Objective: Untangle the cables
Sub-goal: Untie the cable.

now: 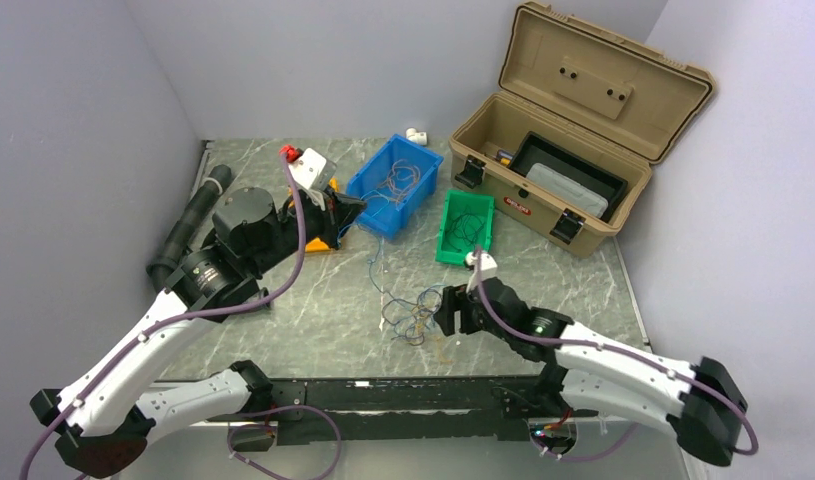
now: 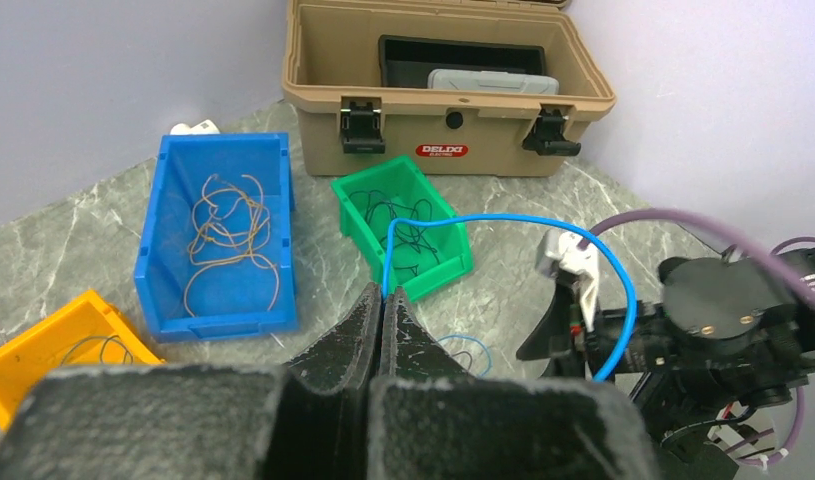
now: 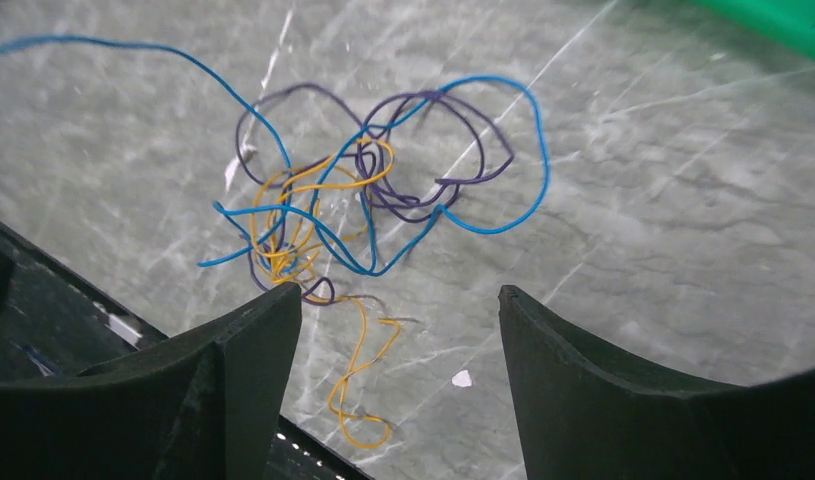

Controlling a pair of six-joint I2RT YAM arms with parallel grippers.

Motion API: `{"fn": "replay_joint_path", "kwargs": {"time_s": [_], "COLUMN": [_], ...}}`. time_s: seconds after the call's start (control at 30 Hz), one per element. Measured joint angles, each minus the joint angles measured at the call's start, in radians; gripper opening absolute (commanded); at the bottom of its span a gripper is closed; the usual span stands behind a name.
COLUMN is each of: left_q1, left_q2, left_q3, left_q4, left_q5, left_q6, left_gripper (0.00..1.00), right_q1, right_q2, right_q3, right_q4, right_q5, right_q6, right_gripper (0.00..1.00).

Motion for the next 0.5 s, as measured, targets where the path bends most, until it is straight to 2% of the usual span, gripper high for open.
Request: {"fn": "replay_joint_path", "kwargs": {"time_s": [0.27,0.43,0.5], "left_q1": [0.005,0.007,0.011], "left_q2": [-0.007,-0.053,-0.072], "left_q3": [-0.003,-0.045,-0.06], "left_q4": [-0.006,-0.006,-0.009], "left_q5": [-0.019,-0.04,-0.063], "left_q6": [0.016,0.023,0.035], "left_gripper": [0.0,0.0,0.0], "right_q1": [0.0,0.0,0.002], "right_q2": [0.273,0.431,0.489], "right_q3": [0.022,0.026,0.038], "right_q4": [0.164,0.304,0.297], "right_q5": [-0.142,-0.192,-0.156], "right_q6": [-0.013,0.006,0.03], "right_gripper": [0.73,0.5,0.36]}}
